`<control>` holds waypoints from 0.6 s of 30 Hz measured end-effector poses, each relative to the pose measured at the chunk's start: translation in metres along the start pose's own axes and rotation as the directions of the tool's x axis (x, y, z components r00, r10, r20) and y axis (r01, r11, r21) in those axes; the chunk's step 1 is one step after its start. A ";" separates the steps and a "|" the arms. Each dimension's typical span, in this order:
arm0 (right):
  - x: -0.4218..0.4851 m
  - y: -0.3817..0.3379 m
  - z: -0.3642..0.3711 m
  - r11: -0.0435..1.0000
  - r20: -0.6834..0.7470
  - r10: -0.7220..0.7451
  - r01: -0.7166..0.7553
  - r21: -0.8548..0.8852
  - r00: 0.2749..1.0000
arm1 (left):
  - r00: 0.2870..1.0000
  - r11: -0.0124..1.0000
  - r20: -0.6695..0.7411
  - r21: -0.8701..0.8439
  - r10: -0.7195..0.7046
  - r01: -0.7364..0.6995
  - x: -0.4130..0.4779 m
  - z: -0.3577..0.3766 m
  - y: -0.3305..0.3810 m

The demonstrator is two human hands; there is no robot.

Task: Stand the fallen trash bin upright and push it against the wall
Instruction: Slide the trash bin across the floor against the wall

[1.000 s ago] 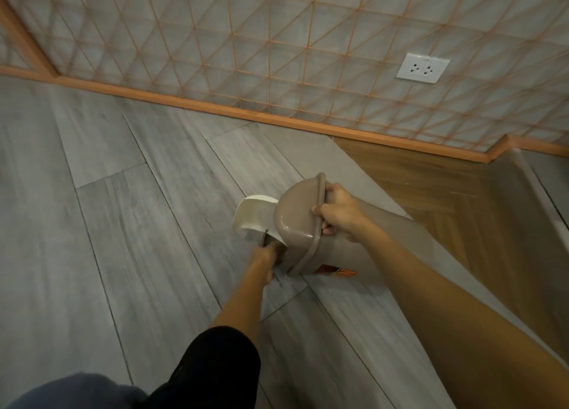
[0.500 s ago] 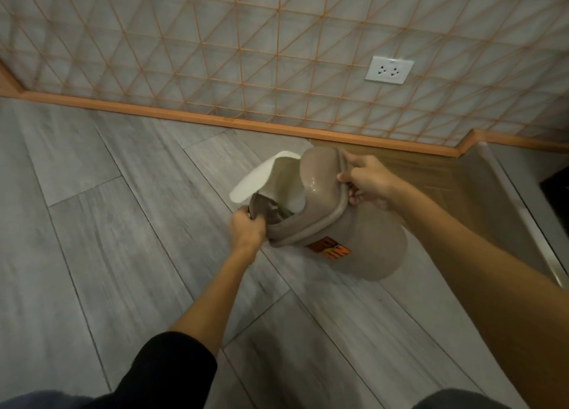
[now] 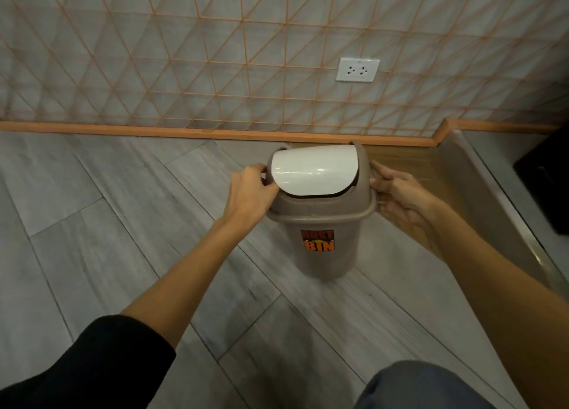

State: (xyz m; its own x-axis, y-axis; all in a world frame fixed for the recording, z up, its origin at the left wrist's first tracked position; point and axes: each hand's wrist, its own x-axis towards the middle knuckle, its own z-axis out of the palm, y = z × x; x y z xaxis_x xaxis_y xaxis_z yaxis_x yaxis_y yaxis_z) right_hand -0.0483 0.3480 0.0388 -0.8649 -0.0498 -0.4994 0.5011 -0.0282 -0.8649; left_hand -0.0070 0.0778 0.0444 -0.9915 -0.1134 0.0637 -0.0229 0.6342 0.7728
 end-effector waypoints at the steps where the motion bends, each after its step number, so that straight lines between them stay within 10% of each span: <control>1: 0.001 0.004 -0.004 1.000 0.003 -0.004 0.004 0.011 1.000 | 1.000 1.000 -0.004 -0.017 0.010 -0.010 -0.004 0.001 0.002; 18: 0.006 0.026 -0.029 0.978 -0.100 -0.054 0.032 -0.205 0.994 | 0.982 0.942 0.151 -0.330 0.113 -0.058 -0.028 0.030 -0.027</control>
State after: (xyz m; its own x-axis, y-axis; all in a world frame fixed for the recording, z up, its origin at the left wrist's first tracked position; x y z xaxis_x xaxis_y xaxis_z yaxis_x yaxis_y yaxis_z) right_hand -0.0408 0.3755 0.0118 -0.8891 0.0521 -0.4548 0.4565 0.1757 -0.8722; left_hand 0.0173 0.0868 0.0034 -0.9957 0.0755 0.0545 0.0778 0.3520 0.9328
